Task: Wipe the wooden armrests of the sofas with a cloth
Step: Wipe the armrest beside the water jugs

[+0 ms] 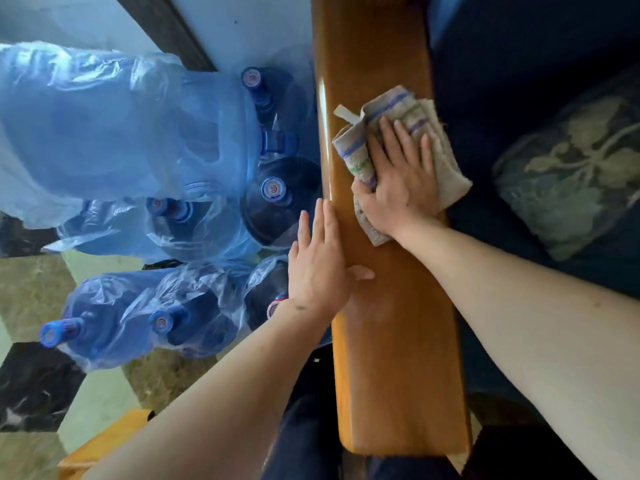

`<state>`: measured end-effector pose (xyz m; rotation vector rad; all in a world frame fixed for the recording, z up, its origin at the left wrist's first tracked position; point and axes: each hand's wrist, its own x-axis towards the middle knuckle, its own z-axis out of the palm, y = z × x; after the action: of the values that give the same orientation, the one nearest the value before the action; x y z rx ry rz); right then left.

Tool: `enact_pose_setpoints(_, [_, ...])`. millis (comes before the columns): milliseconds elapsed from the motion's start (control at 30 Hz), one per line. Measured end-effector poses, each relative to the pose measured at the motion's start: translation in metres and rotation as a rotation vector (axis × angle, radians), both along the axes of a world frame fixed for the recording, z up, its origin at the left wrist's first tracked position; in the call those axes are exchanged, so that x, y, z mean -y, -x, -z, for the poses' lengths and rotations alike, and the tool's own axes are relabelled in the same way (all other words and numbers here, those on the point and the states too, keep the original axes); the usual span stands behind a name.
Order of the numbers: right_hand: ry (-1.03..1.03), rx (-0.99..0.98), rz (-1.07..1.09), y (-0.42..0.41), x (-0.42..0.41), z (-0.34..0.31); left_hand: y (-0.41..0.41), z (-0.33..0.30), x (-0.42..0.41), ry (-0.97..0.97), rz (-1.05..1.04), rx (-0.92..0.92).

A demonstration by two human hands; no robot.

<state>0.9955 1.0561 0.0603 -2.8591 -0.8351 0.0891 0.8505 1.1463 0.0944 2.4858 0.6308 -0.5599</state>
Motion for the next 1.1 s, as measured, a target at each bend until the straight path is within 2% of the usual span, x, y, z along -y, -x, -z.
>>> enact_pose_setpoints(133, [0.012, 0.023, 0.092, 0.050, 0.028, 0.005, 0.032, 0.003, 0.005, 0.017, 0.055, 0.060])
enact_pose_setpoints(300, [-0.005, 0.020, 0.169, 0.125, 0.049, 0.007, 0.088, 0.000, 0.010, 0.085, 0.154, -0.004])
enact_pose_setpoints(433, [-0.012, 0.004, 0.184, 0.195, 0.071, 0.005, 0.129, -0.003, 0.015, 0.188, 0.195, 0.052])
enact_pose_setpoints(567, [0.053, -0.058, 0.141, 0.278, 0.114, 0.000, 0.129, -0.008, 0.018, 0.165, 0.227, 0.049])
enact_pose_setpoints(667, [0.046, -0.064, 0.112, 0.311, 0.134, -0.001, 0.105, -0.010, 0.014, 0.122, 0.236, 0.089])
enact_pose_setpoints(900, [0.014, -0.073, 0.029, 0.283, 0.130, -0.002, 0.001, -0.005, -0.021, -0.026, 0.313, 0.110])
enact_pose_setpoints(1100, [-0.077, -0.023, 0.036, 0.139, 0.065, 0.000, -0.103, -0.010, -0.064, -0.101, 0.350, 0.118])
